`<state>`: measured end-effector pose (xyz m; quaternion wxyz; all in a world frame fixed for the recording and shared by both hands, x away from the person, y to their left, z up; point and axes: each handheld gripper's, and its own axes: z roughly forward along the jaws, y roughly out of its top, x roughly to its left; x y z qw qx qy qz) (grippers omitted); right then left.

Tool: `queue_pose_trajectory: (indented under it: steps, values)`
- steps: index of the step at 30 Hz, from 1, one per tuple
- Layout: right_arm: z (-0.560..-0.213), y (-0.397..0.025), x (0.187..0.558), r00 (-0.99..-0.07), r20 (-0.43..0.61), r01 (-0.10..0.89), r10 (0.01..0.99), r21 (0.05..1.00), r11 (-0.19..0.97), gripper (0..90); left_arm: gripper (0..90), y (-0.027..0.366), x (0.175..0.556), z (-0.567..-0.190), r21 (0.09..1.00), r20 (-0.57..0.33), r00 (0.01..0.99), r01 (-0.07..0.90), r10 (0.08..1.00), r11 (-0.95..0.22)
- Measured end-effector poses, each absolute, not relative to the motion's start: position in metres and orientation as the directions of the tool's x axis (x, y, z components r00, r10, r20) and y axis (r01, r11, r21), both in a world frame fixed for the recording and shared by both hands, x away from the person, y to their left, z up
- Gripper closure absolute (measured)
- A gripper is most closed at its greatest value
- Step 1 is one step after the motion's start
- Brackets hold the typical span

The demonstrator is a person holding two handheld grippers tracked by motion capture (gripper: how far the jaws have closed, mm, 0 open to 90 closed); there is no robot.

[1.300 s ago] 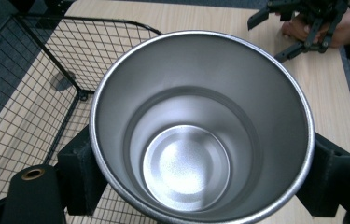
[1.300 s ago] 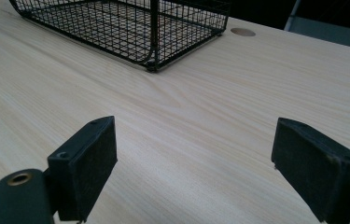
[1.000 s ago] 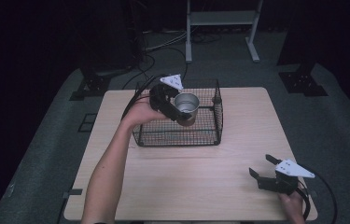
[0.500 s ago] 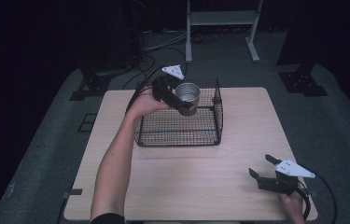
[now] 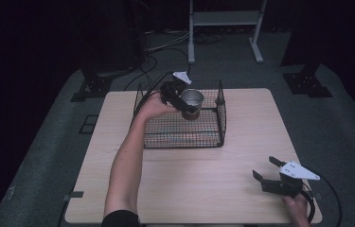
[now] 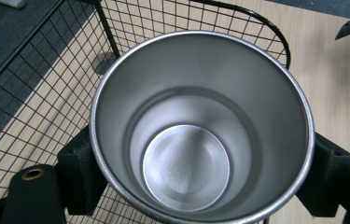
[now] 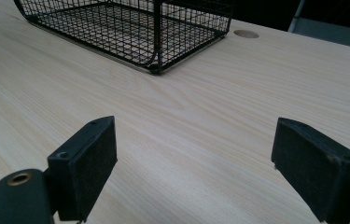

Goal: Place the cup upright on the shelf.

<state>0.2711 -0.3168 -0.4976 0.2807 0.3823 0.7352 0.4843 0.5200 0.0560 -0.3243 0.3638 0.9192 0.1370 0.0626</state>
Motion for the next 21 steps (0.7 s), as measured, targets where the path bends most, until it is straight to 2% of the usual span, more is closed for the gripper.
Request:
queue_pose_trajectory:
  steps: [21]
  values:
    - [-0.498, -0.318, 0.271, -0.552, -0.034, 0.287, 0.833, 0.931, 0.228, 13.5, 17.9, 0.043, 0.538, -0.362, 0.631, -0.017, 0.941, 0.273, 0.339, -0.726]
